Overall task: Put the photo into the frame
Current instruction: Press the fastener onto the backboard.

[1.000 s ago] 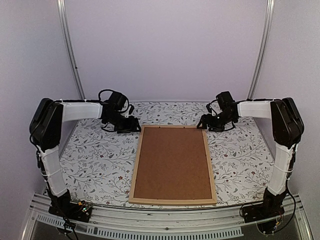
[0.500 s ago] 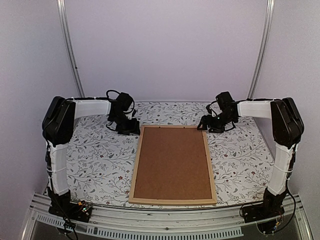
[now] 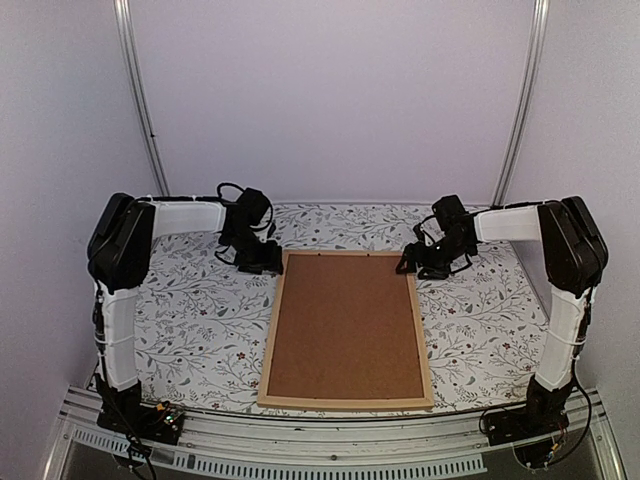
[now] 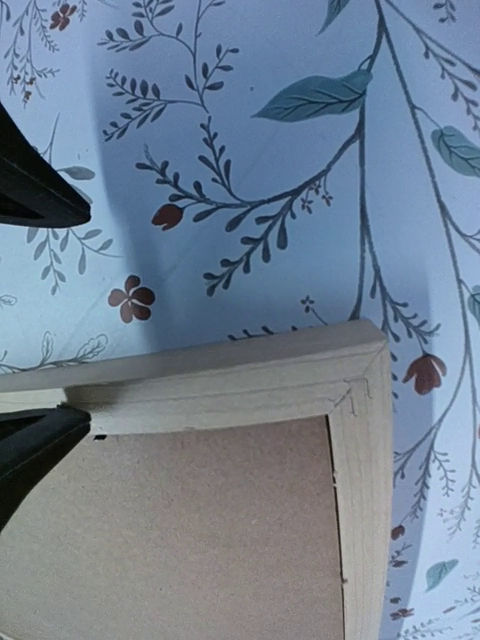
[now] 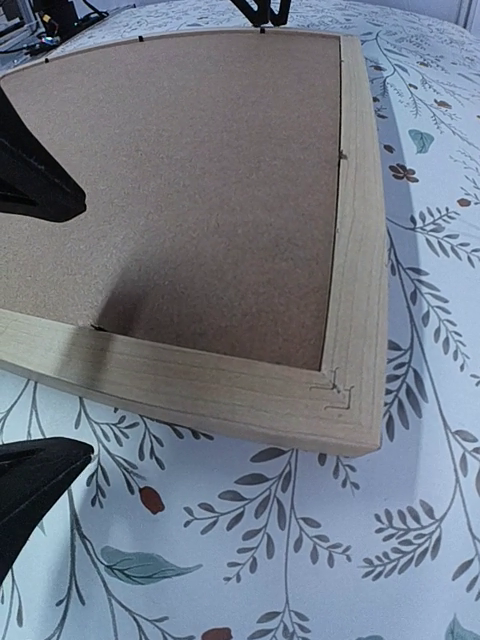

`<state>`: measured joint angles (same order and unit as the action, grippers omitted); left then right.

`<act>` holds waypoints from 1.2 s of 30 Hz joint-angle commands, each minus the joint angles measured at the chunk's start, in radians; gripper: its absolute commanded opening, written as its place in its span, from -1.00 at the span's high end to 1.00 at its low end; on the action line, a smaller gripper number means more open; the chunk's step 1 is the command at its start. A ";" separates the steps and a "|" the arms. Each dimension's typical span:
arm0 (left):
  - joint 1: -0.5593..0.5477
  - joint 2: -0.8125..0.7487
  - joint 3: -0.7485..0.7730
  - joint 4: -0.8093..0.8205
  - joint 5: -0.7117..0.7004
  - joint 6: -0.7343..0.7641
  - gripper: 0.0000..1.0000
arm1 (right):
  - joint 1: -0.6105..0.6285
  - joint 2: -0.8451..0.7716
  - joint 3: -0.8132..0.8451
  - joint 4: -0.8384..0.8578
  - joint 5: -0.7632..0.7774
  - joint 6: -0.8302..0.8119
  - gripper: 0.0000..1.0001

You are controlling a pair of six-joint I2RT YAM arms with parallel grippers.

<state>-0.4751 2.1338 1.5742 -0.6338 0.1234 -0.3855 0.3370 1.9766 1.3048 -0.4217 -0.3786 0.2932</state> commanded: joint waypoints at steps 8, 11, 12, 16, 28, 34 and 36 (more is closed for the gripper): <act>-0.031 0.052 0.029 -0.020 0.006 -0.005 -0.28 | 0.017 -0.024 -0.044 0.032 -0.028 0.022 -0.54; -0.034 0.060 0.029 -0.021 0.001 -0.009 -0.28 | 0.025 -0.021 -0.048 0.035 -0.028 0.024 -0.54; -0.036 0.062 0.029 -0.022 0.000 -0.009 -0.28 | 0.028 -0.019 -0.049 0.034 -0.028 0.025 -0.53; -0.040 0.074 0.030 -0.026 -0.008 -0.008 -0.27 | 0.041 -0.015 -0.057 0.039 -0.021 0.030 -0.51; -0.073 0.125 0.078 -0.113 -0.096 -0.010 -0.28 | 0.062 -0.009 -0.073 0.048 -0.013 0.043 -0.47; -0.104 0.149 0.105 -0.119 -0.086 -0.019 -0.28 | 0.071 0.004 -0.081 0.061 -0.019 0.049 -0.44; -0.113 0.159 0.119 -0.123 -0.084 -0.020 -0.28 | 0.075 0.008 -0.086 0.069 -0.022 0.052 -0.44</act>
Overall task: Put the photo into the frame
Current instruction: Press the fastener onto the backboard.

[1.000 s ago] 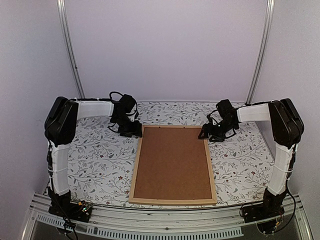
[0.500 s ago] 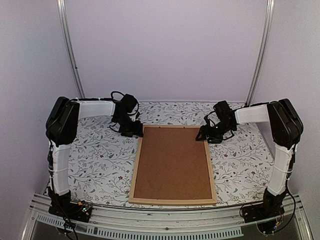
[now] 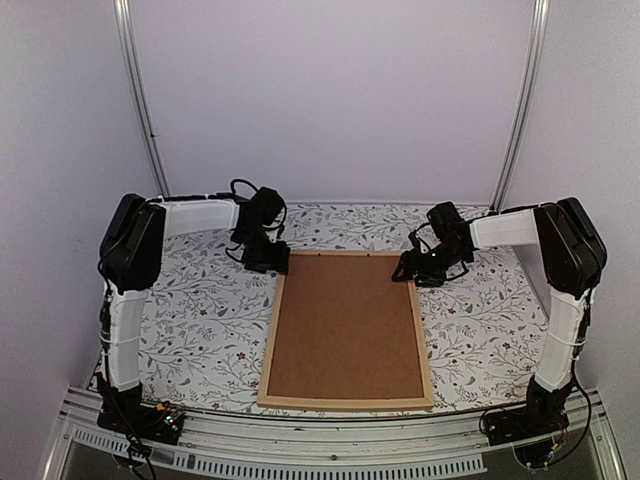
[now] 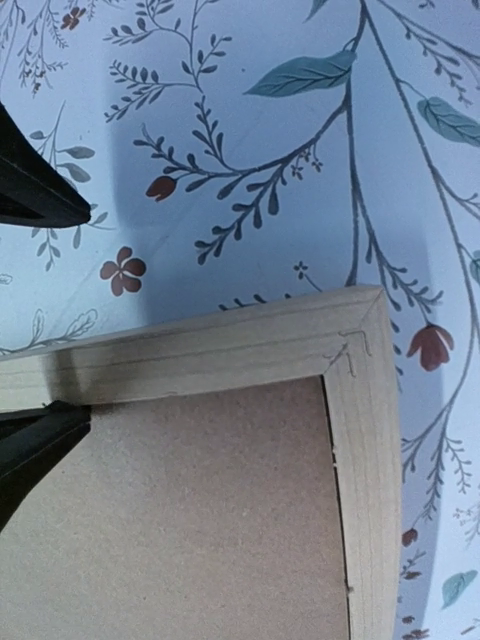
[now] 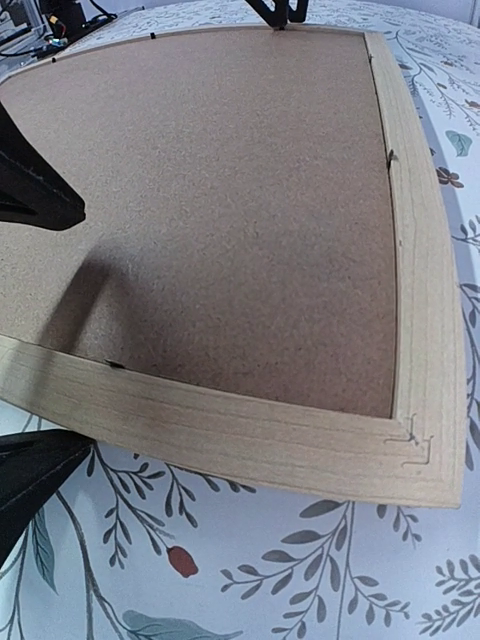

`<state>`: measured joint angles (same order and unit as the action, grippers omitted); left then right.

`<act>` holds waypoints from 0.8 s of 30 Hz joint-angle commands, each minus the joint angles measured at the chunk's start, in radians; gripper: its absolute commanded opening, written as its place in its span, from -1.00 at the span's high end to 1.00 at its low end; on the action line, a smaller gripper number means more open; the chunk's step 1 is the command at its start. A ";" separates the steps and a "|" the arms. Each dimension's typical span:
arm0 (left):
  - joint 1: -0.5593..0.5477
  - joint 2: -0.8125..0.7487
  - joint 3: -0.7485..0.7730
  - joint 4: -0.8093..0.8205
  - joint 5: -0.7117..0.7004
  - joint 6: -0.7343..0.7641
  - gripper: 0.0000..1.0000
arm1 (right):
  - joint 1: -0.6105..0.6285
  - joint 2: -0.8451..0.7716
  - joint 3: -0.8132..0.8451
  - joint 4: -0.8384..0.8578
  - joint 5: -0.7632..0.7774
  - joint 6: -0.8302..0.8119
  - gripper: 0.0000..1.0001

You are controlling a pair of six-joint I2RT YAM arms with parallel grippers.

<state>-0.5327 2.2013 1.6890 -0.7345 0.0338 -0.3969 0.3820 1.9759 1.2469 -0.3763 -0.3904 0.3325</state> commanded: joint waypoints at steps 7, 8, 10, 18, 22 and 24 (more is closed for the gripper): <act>-0.067 0.116 0.029 -0.023 0.005 -0.013 -0.29 | 0.041 0.012 -0.047 0.046 -0.021 0.027 -0.42; -0.068 0.117 0.030 -0.023 0.002 -0.011 -0.29 | 0.041 0.013 -0.050 0.047 -0.021 0.028 -0.42; -0.068 0.111 0.031 -0.020 -0.008 -0.011 -0.30 | 0.043 0.014 -0.051 0.044 -0.020 0.027 -0.42; -0.067 -0.019 0.001 0.046 -0.022 0.001 -0.64 | 0.028 -0.024 -0.035 0.007 0.015 0.012 -0.44; -0.063 -0.110 -0.044 0.104 -0.028 -0.002 -0.96 | 0.007 -0.069 -0.028 -0.020 0.047 0.007 -0.46; -0.059 -0.147 -0.064 0.126 -0.023 -0.002 -0.99 | 0.002 -0.090 -0.017 -0.041 0.064 -0.001 -0.47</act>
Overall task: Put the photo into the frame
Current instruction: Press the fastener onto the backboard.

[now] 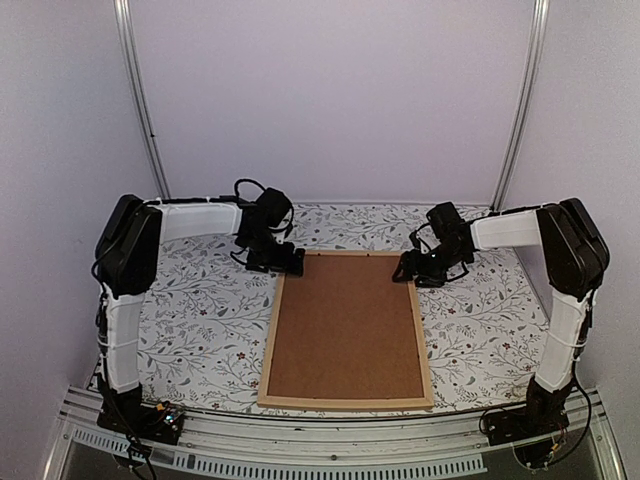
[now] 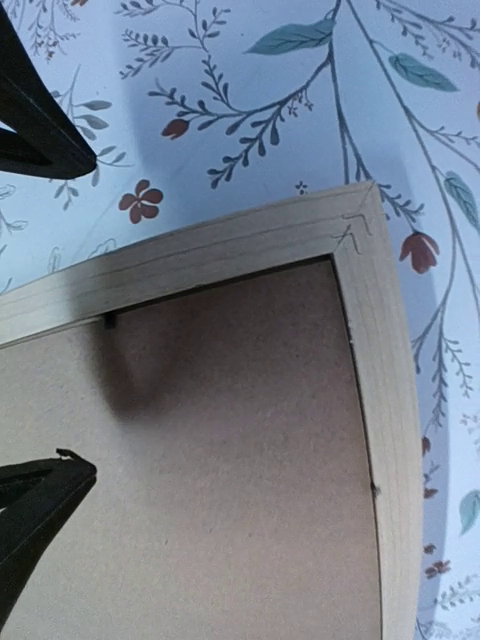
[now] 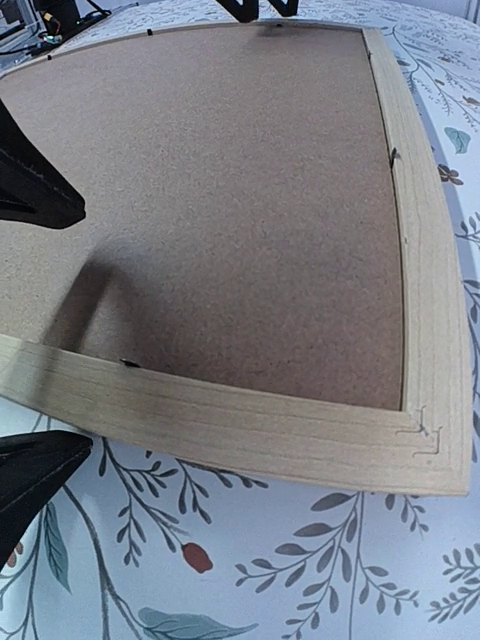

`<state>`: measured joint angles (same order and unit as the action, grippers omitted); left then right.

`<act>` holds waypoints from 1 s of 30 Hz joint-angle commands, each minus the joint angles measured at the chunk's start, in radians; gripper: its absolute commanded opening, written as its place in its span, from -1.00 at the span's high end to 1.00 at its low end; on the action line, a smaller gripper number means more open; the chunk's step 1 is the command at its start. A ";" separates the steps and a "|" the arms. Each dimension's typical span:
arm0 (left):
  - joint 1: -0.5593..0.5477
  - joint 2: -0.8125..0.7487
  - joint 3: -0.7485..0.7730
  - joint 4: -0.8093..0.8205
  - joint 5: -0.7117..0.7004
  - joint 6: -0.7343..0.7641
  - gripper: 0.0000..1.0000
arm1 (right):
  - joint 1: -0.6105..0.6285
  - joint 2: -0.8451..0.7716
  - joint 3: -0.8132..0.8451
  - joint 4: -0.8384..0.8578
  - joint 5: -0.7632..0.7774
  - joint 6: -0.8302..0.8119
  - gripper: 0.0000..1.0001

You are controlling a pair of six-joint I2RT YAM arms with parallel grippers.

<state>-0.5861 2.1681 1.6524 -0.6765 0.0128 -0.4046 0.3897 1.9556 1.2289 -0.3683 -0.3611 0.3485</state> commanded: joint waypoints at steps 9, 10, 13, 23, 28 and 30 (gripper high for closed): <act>0.041 -0.192 -0.161 0.157 0.120 -0.003 -0.99 | -0.029 -0.060 0.100 -0.162 0.138 -0.051 -0.22; 0.044 -0.198 -0.174 0.165 0.128 -0.003 -0.99 | -0.035 -0.057 0.112 -0.176 0.155 -0.059 -0.16; 0.056 -0.217 -0.206 0.185 0.153 0.005 -0.99 | -0.047 -0.034 0.160 -0.230 0.215 -0.085 -0.04; 0.070 -0.198 -0.237 0.186 0.199 0.012 -0.99 | -0.051 0.083 0.299 -0.329 0.270 -0.124 -0.04; 0.075 -0.189 -0.247 0.184 0.205 0.009 -0.99 | -0.046 0.123 0.332 -0.349 0.246 -0.134 -0.05; 0.075 -0.186 -0.249 0.184 0.207 0.010 -0.99 | -0.043 0.132 0.338 -0.355 0.248 -0.136 -0.05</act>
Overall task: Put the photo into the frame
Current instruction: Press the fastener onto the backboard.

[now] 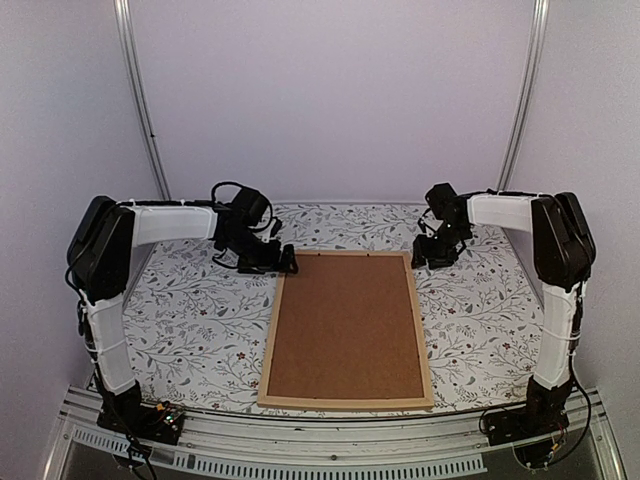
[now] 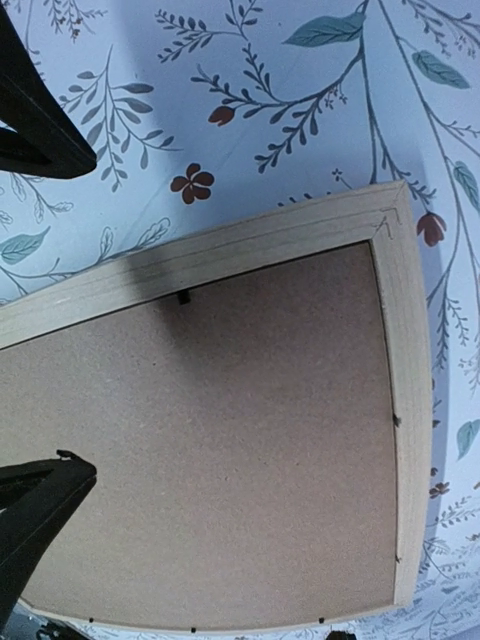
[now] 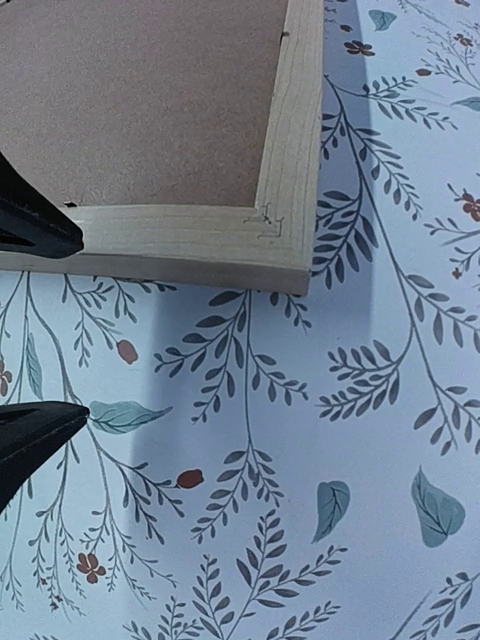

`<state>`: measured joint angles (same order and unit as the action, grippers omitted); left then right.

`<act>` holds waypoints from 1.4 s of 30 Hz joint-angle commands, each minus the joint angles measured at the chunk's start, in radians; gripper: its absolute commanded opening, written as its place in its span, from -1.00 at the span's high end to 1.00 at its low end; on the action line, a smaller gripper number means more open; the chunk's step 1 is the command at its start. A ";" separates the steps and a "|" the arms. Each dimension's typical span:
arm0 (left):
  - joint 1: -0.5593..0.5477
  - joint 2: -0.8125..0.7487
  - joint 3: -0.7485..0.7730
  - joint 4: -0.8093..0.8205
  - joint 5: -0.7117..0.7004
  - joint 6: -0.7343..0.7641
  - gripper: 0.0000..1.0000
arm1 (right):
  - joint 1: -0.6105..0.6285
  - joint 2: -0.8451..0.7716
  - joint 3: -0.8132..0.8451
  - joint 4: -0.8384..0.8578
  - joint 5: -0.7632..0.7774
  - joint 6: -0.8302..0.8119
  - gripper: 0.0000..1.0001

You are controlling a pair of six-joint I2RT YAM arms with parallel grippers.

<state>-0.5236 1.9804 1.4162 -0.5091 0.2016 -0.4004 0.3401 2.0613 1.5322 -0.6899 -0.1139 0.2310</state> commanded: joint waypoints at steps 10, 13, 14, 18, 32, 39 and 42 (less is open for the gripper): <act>0.013 0.015 -0.021 0.017 0.013 0.010 -0.99 | 0.033 0.049 0.038 -0.036 -0.012 -0.015 -0.04; 0.014 0.014 -0.026 0.016 -0.001 0.012 -0.99 | 0.040 0.052 0.039 -0.039 0.001 -0.012 -0.04; 0.014 0.014 -0.028 0.013 -0.007 0.012 -0.99 | 0.041 0.055 0.040 -0.043 0.008 -0.010 -0.04; 0.015 0.017 -0.029 0.001 -0.026 0.006 -0.99 | 0.054 0.061 0.041 -0.062 0.039 -0.005 -0.07; 0.022 0.000 -0.063 0.002 -0.054 0.009 -0.99 | 0.103 0.093 0.052 -0.087 0.101 0.019 -0.47; 0.025 0.010 -0.113 0.018 -0.012 -0.029 -0.99 | 0.133 0.112 0.055 -0.102 0.152 0.046 -0.51; 0.025 0.005 -0.131 0.044 0.062 -0.042 -0.99 | 0.143 0.119 0.060 -0.110 0.165 0.059 -0.51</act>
<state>-0.5079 1.9865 1.3106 -0.5064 0.1768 -0.4206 0.4381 2.1109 1.5967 -0.7597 0.0399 0.2642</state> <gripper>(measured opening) 0.996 0.755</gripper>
